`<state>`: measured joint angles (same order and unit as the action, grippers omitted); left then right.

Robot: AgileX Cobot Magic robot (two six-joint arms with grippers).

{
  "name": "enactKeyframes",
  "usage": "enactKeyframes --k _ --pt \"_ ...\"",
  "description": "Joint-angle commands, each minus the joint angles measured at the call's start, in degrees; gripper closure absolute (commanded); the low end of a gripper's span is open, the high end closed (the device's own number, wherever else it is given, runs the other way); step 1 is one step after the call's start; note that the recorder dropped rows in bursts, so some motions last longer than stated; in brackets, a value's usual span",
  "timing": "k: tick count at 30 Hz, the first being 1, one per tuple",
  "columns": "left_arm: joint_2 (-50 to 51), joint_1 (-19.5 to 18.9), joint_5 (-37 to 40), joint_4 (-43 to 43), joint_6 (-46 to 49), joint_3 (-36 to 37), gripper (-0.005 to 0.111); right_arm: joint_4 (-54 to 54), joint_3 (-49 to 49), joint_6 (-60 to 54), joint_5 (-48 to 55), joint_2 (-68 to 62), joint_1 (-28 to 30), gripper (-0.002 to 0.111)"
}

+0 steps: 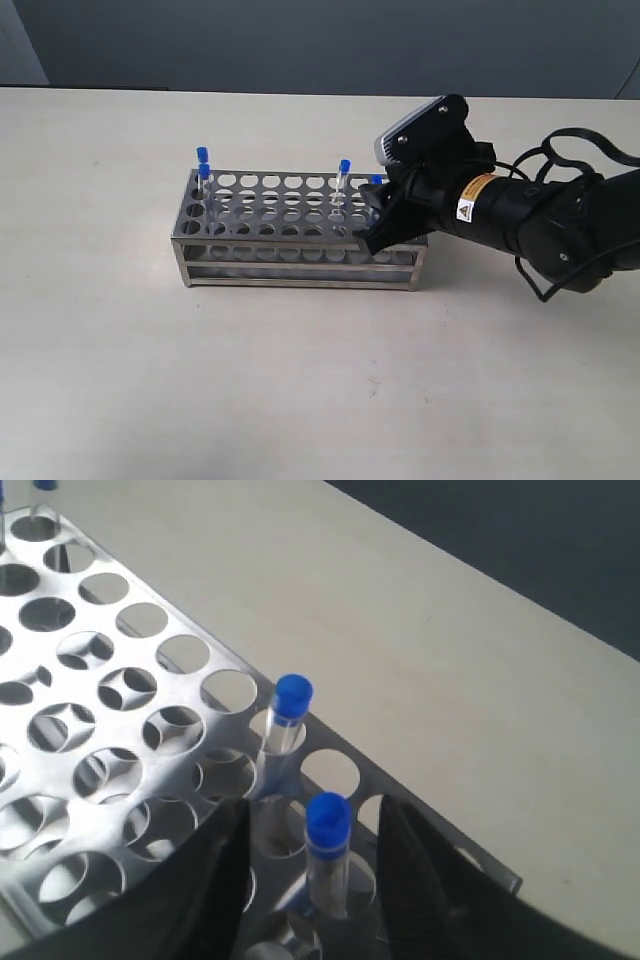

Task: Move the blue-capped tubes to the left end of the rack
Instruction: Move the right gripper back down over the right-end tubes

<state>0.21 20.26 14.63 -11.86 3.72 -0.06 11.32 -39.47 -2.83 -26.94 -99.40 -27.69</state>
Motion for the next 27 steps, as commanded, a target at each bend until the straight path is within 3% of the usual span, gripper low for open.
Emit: enactKeyframes --k 1,17,19,23,27 --pt "-0.21 0.39 -0.29 0.23 -0.21 0.06 0.106 -1.33 0.31 -1.46 -2.22 -1.56 0.37 0.068" --pt "-0.21 0.39 -0.29 0.23 -0.21 0.06 0.106 -4.67 0.31 -4.86 -4.98 -5.57 0.37 0.069" --pt "-0.21 0.39 -0.29 0.23 -0.21 0.06 0.106 -5.74 0.31 -4.86 -5.06 -5.57 0.37 0.077" --pt "-0.21 0.39 -0.29 0.23 -0.21 0.06 0.106 -5.64 0.31 -5.14 -5.12 -5.57 0.37 0.107" --pt "-0.21 0.39 -0.29 0.23 -0.21 0.06 0.106 -5.51 0.31 -5.14 -5.52 -5.27 0.25 0.108"
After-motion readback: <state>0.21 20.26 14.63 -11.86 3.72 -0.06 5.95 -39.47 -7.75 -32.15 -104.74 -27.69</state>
